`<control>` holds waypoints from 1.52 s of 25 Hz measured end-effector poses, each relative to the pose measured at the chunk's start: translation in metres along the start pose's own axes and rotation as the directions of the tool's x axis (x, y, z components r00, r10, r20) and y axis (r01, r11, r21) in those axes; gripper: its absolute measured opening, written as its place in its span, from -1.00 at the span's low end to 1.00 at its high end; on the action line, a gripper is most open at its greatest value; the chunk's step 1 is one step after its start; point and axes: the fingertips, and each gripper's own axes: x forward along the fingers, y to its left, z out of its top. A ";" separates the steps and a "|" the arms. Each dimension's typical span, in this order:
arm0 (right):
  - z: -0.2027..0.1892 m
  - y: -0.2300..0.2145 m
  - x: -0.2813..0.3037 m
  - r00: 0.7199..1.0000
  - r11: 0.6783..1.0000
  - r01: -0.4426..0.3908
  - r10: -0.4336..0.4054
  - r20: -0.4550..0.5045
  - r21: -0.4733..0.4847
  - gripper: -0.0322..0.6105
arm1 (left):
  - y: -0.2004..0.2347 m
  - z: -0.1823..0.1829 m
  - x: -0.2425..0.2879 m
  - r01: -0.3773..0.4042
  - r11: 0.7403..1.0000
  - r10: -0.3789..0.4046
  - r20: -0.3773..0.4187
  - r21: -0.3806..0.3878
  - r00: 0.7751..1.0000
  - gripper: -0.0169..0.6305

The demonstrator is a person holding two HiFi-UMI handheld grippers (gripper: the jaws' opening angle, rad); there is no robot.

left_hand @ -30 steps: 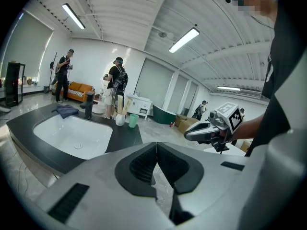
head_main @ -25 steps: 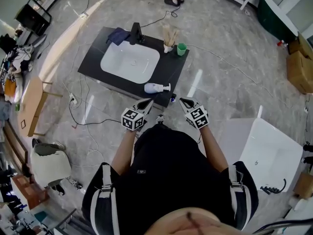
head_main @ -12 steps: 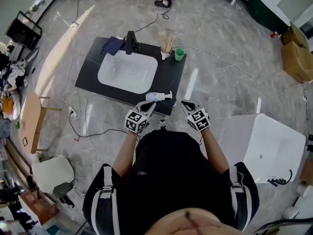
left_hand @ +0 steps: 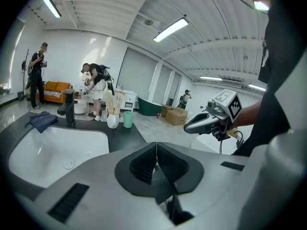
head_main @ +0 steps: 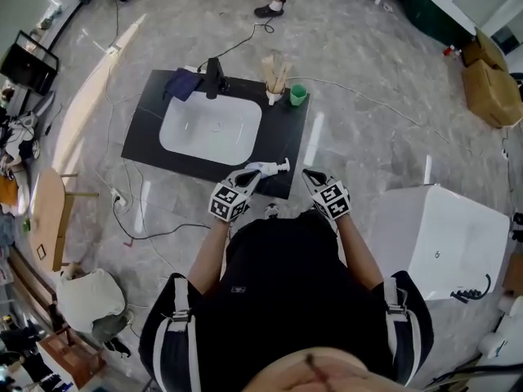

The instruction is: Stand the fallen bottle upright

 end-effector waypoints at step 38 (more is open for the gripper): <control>-0.023 -0.064 -0.004 0.998 0.998 0.022 -0.019 -0.065 0.054 -0.71 | 0.022 -0.118 0.110 0.388 0.793 0.036 -0.670 0.471 0.741 -0.20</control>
